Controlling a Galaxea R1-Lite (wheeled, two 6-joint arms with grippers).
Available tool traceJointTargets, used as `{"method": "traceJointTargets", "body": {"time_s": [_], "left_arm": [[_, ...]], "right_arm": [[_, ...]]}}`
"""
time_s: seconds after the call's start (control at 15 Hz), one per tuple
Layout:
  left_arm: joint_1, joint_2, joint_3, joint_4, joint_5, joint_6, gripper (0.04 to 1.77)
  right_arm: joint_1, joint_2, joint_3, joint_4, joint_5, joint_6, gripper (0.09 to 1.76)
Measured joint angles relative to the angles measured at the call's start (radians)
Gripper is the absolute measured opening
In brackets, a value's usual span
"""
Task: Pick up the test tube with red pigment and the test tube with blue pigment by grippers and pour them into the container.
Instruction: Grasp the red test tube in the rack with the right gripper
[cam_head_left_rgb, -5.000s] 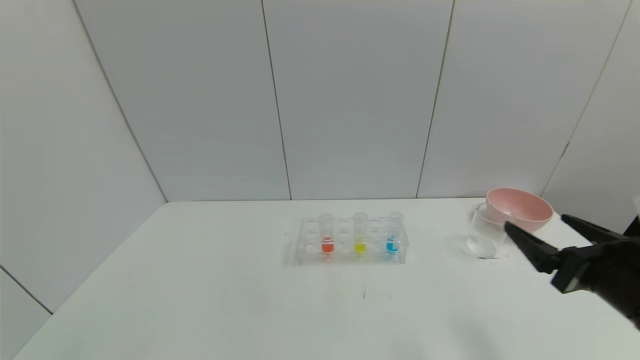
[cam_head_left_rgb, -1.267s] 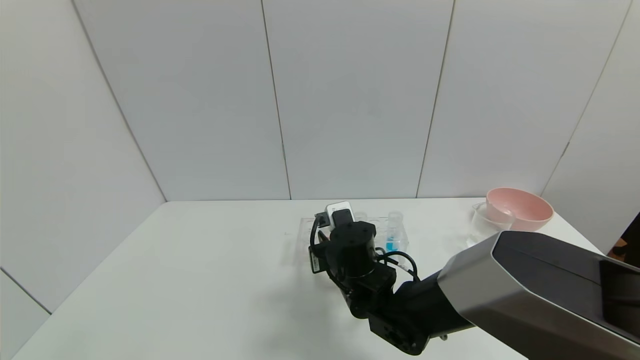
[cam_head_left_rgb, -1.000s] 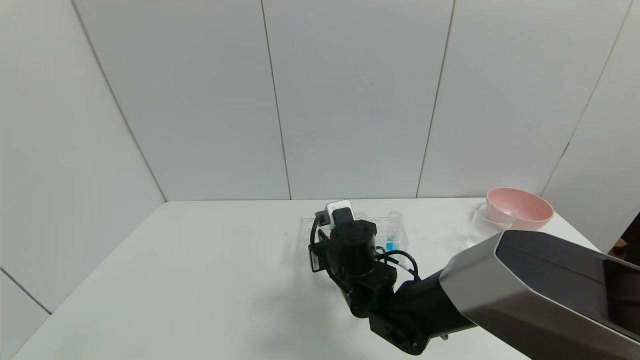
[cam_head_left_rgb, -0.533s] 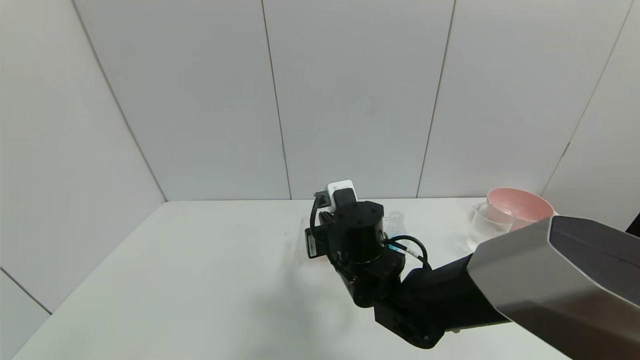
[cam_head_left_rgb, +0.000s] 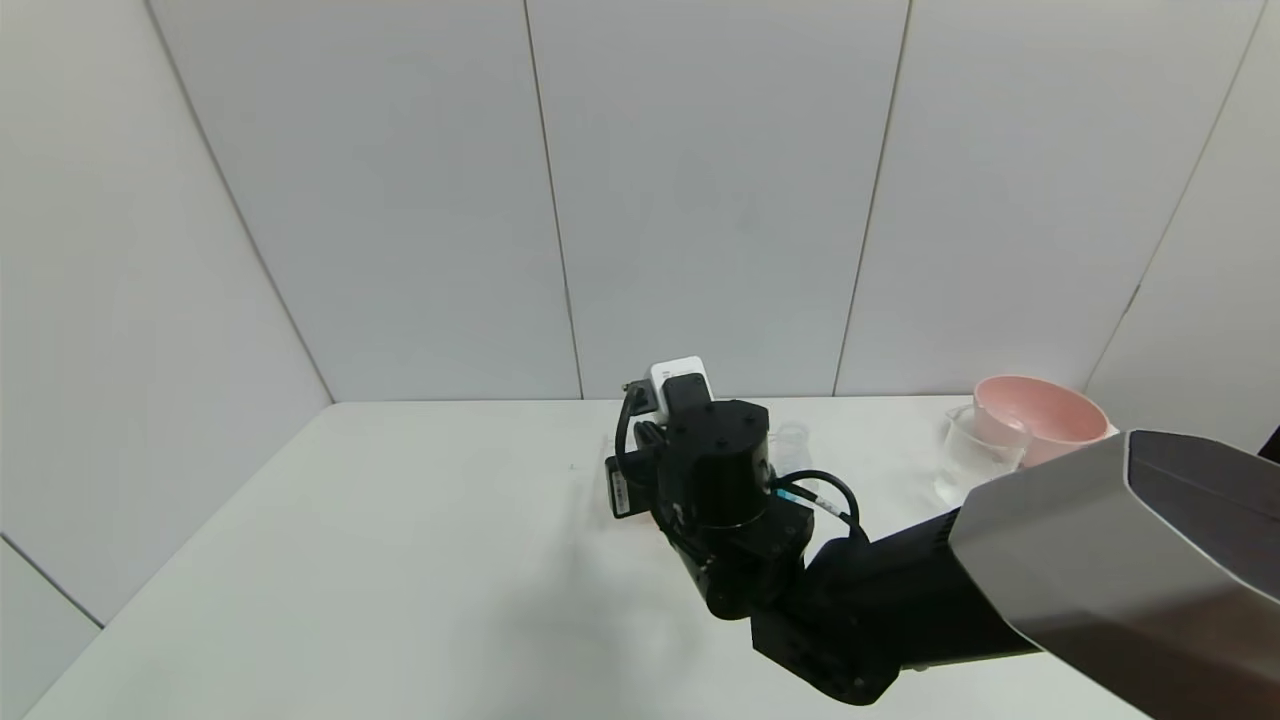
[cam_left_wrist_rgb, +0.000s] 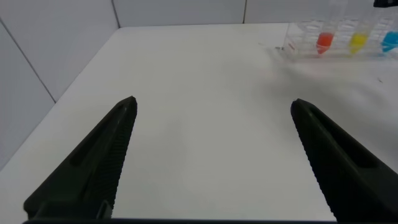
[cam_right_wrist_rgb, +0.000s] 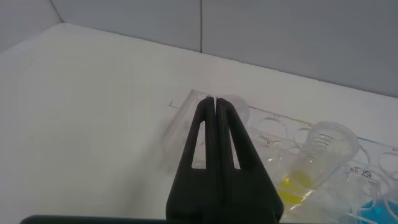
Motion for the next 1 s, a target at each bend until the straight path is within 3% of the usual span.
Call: {"method": "traceJointTargets", "body": {"time_s": [0.4, 0.73, 1.0], "left_arm": [[0.0, 0.0, 0.0, 0.0, 0.0, 0.0, 1.76], [0.0, 0.0, 0.0, 0.0, 0.0, 0.0, 1.76], [0.0, 0.0, 0.0, 0.0, 0.0, 0.0, 1.76]], "right_arm": [[-0.002, -0.03, 0.058, -0.002, 0.001, -0.008, 0.11], [0.005, -0.029, 0.08, -0.043, 0.006, -0.005, 0.85], [0.011, -0.019, 0.093, -0.052, 0.002, 0.005, 1.19]]}}
